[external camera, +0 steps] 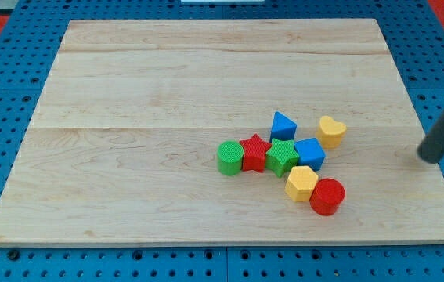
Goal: Arrange the group of blocks at the bottom side of the board
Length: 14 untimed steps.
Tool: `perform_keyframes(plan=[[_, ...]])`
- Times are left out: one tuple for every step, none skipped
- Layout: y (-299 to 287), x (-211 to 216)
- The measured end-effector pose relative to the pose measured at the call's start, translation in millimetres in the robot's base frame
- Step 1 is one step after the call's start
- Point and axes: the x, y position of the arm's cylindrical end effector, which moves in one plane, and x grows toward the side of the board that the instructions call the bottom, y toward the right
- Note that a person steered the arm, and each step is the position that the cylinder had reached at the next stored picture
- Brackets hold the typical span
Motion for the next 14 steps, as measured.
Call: perform_keyframes(plan=[[-13.1, -41.6], [-60.5, -54.7], [-114.0, -54.8], [-146.1, -54.8], [-153.1, -54.9], [-143.9, -81.1], [-178.1, -104.4], [-230.1, -100.8], [-261.2, -83.8], [-251.2, -46.6], [-249.1, -77.0], [-227.0, -77.9], [-209.6, -31.6], [-208.2, -42.1]])
